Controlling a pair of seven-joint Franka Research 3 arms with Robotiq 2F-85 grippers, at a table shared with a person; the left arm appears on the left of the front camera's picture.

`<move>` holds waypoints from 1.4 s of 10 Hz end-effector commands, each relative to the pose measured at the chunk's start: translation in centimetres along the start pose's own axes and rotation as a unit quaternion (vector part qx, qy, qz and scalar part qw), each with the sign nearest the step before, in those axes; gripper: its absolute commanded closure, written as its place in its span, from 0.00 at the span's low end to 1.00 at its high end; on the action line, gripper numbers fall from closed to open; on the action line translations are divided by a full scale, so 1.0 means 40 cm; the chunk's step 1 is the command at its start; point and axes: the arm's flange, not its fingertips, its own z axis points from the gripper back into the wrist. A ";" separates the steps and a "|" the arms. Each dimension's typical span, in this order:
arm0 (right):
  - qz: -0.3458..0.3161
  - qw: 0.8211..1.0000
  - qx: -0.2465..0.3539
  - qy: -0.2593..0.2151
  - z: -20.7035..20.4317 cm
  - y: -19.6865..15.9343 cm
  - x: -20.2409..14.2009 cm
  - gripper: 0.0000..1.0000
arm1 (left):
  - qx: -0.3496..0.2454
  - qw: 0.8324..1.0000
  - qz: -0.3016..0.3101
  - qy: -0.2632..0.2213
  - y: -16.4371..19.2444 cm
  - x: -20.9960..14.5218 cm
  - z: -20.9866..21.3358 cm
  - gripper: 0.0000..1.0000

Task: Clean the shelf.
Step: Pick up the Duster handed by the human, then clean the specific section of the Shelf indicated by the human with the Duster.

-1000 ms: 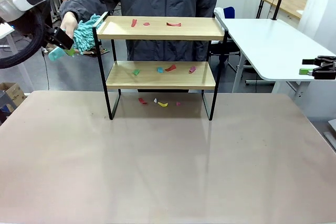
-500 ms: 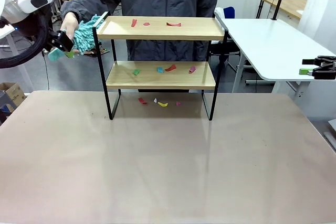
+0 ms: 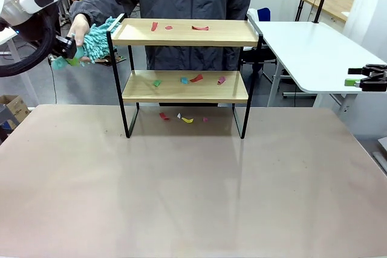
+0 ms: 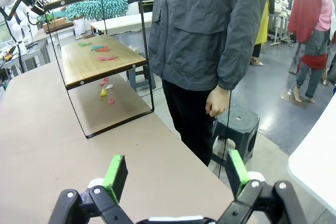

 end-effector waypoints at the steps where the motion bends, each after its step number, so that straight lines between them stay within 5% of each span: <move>1: 0.007 1.000 0.001 -0.001 -0.002 0.000 0.004 0.00 | 0.012 1.000 0.019 0.006 0.000 0.008 0.011 1.00; 7: 0.007 1.000 0.001 -0.001 -0.002 0.000 0.004 0.00 | 0.042 0.997 0.062 -0.010 0.011 0.001 0.019 1.00; 14: 0.007 1.000 0.001 -0.001 -0.002 0.000 0.004 0.00 | 0.016 0.999 0.031 0.003 0.012 0.003 0.009 1.00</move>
